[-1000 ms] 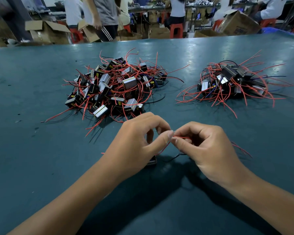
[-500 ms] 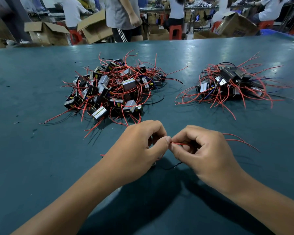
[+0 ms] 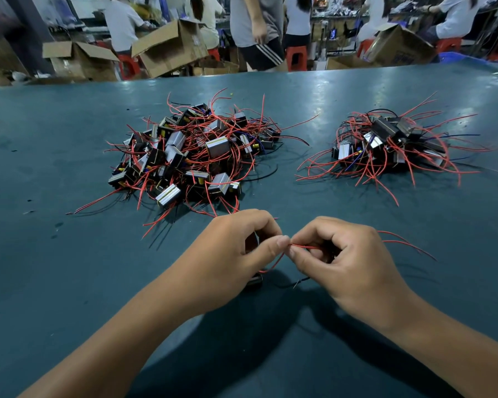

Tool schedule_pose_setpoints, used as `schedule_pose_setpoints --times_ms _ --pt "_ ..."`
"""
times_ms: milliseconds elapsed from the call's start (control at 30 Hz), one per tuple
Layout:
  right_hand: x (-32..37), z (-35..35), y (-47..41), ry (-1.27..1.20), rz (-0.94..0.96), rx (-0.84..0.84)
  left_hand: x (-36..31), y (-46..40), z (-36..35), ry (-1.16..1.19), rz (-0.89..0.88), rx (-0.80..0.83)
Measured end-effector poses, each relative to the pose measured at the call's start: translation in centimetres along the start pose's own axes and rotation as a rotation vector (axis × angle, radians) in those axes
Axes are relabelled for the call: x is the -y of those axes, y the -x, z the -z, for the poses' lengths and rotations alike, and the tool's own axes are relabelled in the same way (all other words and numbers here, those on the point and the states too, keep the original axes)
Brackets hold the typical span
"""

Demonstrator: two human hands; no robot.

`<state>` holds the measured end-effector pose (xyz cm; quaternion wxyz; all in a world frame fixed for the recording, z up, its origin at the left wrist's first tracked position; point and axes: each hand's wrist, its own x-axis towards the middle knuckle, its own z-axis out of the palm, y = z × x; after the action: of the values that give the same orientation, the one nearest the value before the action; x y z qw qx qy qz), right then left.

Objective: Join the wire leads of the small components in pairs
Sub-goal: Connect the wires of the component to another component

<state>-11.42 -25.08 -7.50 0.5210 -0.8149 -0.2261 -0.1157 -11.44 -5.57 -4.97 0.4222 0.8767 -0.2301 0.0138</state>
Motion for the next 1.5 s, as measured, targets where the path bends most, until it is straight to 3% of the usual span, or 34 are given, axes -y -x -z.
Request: schedule_pose_setpoints --times_ms 333,500,667,1500 --pt "-0.2 0.0 -0.2 -0.114 -0.094 0.058 0.9 -0.2 0.0 0.266 0.099 0.047" --pt "-0.5 0.2 -0.4 -0.16 -0.119 0.093 1.3 -0.4 1.3 -0.264 -0.306 -0.122" --pt "-0.4 0.2 -0.5 -0.206 -0.136 0.13 1.9 -0.5 1.9 -0.507 -0.584 -0.167" --pt "0.0 0.6 -0.5 -0.307 -0.157 0.329 1.6 -0.3 2.6 -0.703 -0.737 -0.057"
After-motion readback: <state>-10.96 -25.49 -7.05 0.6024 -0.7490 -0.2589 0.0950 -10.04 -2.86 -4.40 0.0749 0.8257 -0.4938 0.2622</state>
